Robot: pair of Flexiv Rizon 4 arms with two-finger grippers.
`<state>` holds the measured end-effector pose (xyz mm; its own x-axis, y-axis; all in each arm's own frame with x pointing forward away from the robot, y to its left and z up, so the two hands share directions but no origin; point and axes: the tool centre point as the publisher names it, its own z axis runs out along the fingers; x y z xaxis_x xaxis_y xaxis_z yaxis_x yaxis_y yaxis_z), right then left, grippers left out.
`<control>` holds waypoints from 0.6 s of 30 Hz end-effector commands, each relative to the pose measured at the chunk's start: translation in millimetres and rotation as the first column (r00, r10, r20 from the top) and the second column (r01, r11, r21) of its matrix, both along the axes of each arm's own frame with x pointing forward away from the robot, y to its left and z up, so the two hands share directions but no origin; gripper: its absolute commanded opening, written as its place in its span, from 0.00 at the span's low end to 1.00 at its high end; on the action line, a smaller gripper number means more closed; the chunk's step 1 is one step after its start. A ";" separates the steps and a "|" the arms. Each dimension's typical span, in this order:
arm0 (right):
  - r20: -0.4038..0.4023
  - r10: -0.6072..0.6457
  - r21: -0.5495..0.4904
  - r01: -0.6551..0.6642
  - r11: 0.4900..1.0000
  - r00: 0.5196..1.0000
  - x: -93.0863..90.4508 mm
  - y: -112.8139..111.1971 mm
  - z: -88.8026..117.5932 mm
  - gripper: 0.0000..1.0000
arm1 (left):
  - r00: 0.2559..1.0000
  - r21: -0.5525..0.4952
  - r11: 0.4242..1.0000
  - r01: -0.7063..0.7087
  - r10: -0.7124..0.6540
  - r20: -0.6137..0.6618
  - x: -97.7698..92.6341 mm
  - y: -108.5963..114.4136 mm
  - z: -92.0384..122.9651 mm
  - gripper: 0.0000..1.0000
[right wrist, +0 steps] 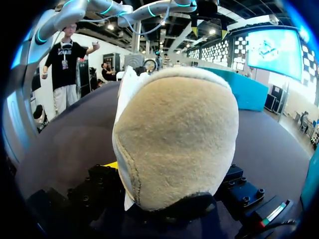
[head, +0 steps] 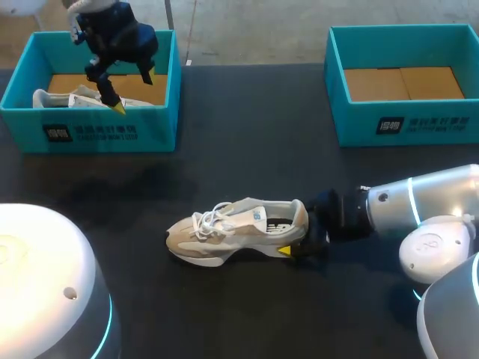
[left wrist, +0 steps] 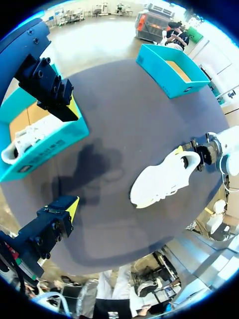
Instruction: Take the shoe out of the shoebox, open the shoe tongue, remove and reinsert the insole, then place the shoe into the shoebox
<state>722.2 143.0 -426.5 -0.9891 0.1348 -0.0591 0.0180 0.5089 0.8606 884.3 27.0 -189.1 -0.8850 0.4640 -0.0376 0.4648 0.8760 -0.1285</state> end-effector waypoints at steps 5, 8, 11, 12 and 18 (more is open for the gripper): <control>-0.001 0.000 -0.006 0.000 1.000 1.000 -0.8 6.4 -6.3 0.00 | 0.972 -0.008 0.974 -0.227 0.226 -0.068 -7.5 -1.5 -7.6 1.00; -0.001 0.000 -0.006 0.000 1.000 1.000 -0.8 6.4 -6.3 0.00 | 0.945 -0.003 0.947 -0.321 0.320 -0.063 -14.9 -2.3 -7.8 1.00; -0.001 0.000 -0.006 0.000 1.000 1.000 -0.8 6.4 -6.3 0.00 | 0.921 0.041 0.923 -0.382 0.384 -0.064 -26.5 -6.4 -7.7 1.00; -0.001 0.000 -0.006 0.000 1.000 1.000 -0.8 6.4 -6.3 0.00 | 0.906 0.050 0.910 -0.412 0.414 -0.087 -29.9 -7.9 -7.8 1.00; -0.001 0.000 -0.006 0.000 1.000 1.000 -0.8 6.4 -6.3 0.00 | 0.795 0.092 0.804 -0.588 0.595 -0.116 -52.8 -13.8 -9.0 1.00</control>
